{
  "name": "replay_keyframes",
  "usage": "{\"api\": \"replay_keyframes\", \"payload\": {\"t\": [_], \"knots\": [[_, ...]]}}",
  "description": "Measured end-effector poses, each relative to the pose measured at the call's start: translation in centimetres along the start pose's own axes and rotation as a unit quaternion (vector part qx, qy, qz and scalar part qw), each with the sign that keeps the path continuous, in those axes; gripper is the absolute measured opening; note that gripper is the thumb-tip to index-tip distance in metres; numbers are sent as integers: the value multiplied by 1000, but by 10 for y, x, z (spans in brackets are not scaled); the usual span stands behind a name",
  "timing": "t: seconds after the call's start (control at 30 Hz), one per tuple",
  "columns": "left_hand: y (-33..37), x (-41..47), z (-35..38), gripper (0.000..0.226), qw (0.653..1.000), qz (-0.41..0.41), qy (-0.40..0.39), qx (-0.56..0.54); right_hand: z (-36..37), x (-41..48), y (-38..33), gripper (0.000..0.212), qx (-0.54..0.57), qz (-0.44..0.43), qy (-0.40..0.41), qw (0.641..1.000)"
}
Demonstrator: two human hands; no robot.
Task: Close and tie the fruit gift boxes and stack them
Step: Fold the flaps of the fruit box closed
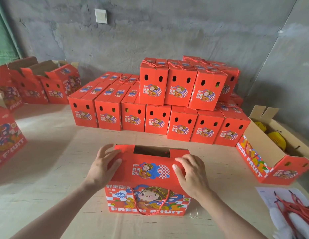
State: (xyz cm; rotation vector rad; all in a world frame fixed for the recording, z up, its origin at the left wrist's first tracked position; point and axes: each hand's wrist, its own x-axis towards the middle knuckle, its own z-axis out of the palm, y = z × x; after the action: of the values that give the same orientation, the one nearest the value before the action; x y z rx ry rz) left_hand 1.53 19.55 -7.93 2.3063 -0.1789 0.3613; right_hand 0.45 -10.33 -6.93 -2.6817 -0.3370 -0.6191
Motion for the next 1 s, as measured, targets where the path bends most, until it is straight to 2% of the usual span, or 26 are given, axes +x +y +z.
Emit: {"api": "replay_keyframes", "payload": {"t": [0.1,0.17,0.23,0.37,0.43,0.53,0.63,0.77,1.0], "knots": [[1,3,-5,49,996,1,-69,51,0,2,0,52,0,-9,-35,999],[7,5,-6,77,978,27,-93,186,-1,2,0,61,-2,-6,-64,998],[19,4,-2,104,941,70,-119,308,-2,1,0,71,-15,-15,-83,996],[29,-1,14,129,912,113,-175,354,-4,2,4,95,-47,-42,-139,988],[30,3,17,127,916,121,-173,341,-5,4,6,112,-60,-41,-167,983],[34,7,18,112,924,128,-169,318,-5,5,6,123,-76,-46,-179,980],[36,6,20,103,926,135,-164,312,-6,7,9,121,-90,-68,-208,972],[37,6,18,102,927,142,-157,308,-4,12,4,105,-121,-83,-227,963],[38,2,18,103,927,147,-149,310,12,14,-13,115,-83,-96,-184,975]]}}
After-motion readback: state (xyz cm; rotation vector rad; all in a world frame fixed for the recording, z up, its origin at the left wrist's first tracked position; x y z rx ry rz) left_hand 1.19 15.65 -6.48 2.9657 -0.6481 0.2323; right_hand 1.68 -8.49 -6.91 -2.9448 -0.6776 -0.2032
